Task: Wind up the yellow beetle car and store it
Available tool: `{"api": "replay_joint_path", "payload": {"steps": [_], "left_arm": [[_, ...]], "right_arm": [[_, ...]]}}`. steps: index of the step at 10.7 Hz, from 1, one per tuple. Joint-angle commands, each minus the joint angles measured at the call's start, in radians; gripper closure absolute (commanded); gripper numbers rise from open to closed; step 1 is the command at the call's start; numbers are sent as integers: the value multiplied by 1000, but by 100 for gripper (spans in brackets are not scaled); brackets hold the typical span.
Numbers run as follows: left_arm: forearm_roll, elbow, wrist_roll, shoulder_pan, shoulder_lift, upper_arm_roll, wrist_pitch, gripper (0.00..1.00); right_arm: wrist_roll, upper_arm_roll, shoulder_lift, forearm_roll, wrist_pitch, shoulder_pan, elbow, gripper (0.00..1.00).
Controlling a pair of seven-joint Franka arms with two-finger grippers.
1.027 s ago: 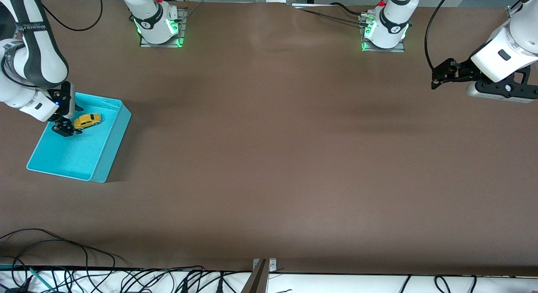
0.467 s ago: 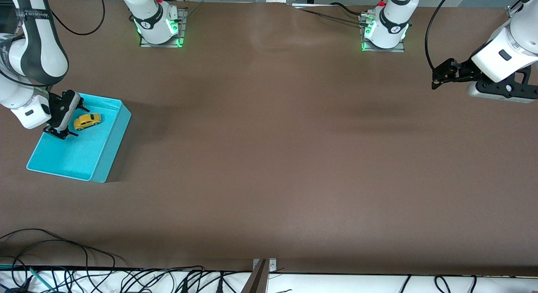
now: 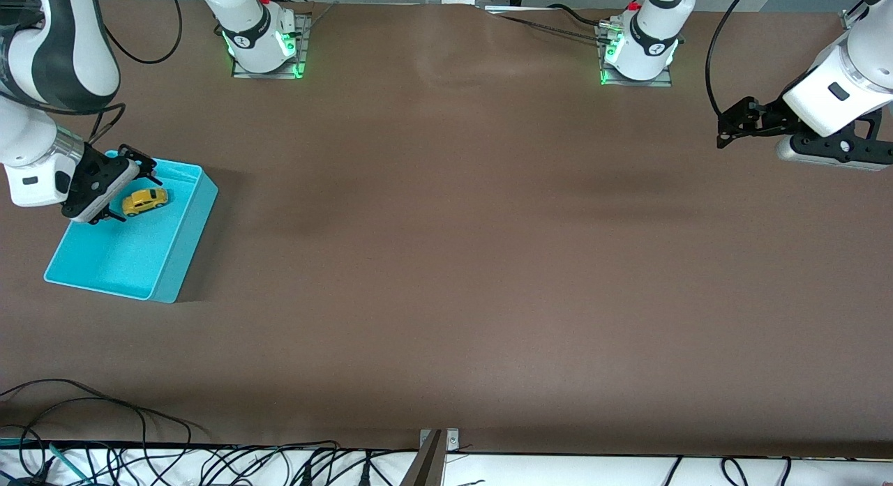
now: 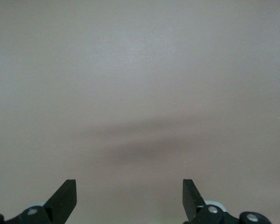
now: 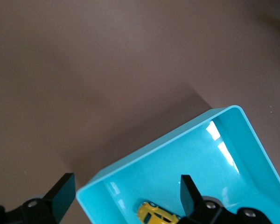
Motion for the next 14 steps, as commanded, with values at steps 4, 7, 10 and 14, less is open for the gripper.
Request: {"api": "replay_joint_path", "payload": {"steps": [4, 7, 10, 14], "left_arm": [[-17, 32, -8, 4, 15, 0, -21, 0], [-17, 32, -8, 4, 15, 0, -21, 0], [-17, 32, -8, 4, 15, 0, -21, 0], [-17, 32, -8, 4, 15, 0, -21, 0]], "right_arm": [[439, 9, -52, 3, -197, 88, 180, 0], [645, 4, -45, 0, -378, 138, 322, 0], [730, -41, -26, -3, -539, 192, 463, 0], [787, -94, -18, -6, -590, 238, 510, 0]]}}
